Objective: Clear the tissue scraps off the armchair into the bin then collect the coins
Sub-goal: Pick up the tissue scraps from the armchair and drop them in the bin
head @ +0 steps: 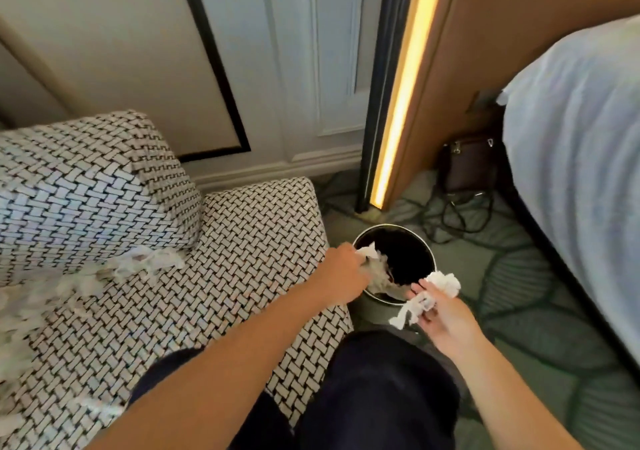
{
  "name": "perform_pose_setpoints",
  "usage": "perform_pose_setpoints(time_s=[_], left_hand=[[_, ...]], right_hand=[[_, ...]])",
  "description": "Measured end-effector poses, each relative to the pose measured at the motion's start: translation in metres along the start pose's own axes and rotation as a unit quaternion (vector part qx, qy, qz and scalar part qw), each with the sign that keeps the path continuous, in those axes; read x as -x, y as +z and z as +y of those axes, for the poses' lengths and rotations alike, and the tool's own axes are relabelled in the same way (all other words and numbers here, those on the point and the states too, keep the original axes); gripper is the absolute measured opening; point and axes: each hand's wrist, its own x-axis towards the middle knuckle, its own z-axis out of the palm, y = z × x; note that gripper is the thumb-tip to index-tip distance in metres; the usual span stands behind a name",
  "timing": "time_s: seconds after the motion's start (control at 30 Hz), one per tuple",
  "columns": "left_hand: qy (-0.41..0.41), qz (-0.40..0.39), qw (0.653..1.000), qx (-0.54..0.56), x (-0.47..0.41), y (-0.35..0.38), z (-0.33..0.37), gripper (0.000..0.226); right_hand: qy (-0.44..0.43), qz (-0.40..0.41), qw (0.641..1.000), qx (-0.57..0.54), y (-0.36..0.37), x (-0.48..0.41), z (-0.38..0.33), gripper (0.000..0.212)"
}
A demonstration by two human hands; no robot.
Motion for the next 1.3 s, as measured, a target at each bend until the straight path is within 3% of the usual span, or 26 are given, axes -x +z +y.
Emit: perform_pose_setpoints(time_s=[0.1,0.23,0.33,0.4,0.63,0.73,0.9,1.3], left_hand=[[-0.030,-0.020,0.998,0.050,-0.032,0.016,0.008,0.033],[-0.032,-0.044,0.986,0.158,-0.054,0.027,0.019,0.009],[-0.004,-0.077,0.984,0.161,-0.065,0.029,0.022,0.043],[0.010,-0.084,0.984,0.159,-0.069,0.027,0.022,0.045],[0.009,-0.042,0.982,0.186,-0.062,0.017,-0.002,0.031],[0.001,-0.038,0.981,0.188,-0.051,0.011,-0.019,0.030],[-0.017,-0.011,0.984,0.177,-0.030,-0.003,-0.042,0.030],[-0.034,0.061,0.960,0.272,0.066,-0.043,-0.062,0.032]], right_hand=[[0.028,0.029,0.999,-0.028,-0.011,-0.018,0.000,0.012],[0.068,0.049,0.994,-0.064,-0.016,-0.036,0.004,0.011],[0.088,0.057,0.988,-0.109,-0.013,-0.050,0.003,0.011],[0.094,0.061,0.985,-0.129,-0.007,-0.058,0.003,0.013],[0.068,0.001,0.954,-0.292,0.016,-0.065,-0.017,0.067],[0.062,-0.027,0.942,-0.327,0.019,-0.063,-0.030,0.080],[0.044,-0.063,0.960,-0.271,0.023,-0.051,-0.042,0.084],[-0.004,-0.135,0.985,-0.106,0.051,0.016,-0.037,0.057]])
